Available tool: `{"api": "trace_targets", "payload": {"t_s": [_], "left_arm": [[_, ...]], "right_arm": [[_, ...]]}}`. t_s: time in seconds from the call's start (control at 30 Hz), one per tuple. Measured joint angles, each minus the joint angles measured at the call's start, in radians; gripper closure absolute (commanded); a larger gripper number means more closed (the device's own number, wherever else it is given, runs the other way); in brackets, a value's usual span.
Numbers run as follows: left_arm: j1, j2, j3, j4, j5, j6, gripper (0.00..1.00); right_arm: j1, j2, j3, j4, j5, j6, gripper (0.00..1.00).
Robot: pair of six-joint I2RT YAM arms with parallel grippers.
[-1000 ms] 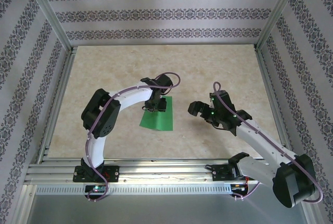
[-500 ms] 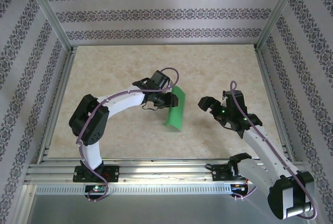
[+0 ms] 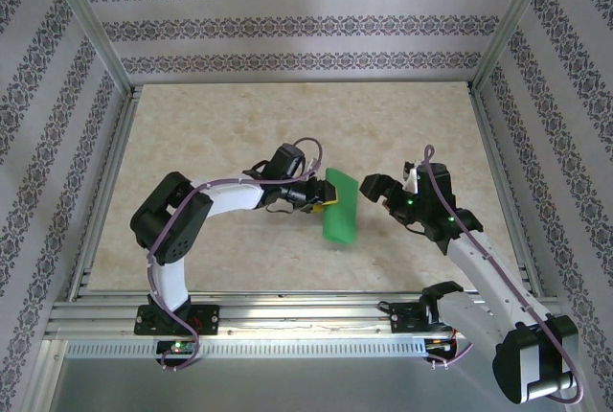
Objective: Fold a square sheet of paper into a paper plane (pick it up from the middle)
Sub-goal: First fold the square sheet of paper in half at the center of the table.
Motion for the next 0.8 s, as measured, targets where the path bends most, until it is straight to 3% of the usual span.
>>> {"api": "trace_targets", "payload": {"t_s": [0.27,0.8], "left_arm": [[0.000,0.004,-0.040,-0.012,-0.071,0.012,0.59],[0.000,-0.046,-0.030,-0.231,-0.272,0.181,0.38]], "right_arm": [[0.033,0.038,-0.009,0.034,-0.019,0.003,0.12],[0.097,0.126,-0.009,0.071,-0.003,0.017,0.13]]}}
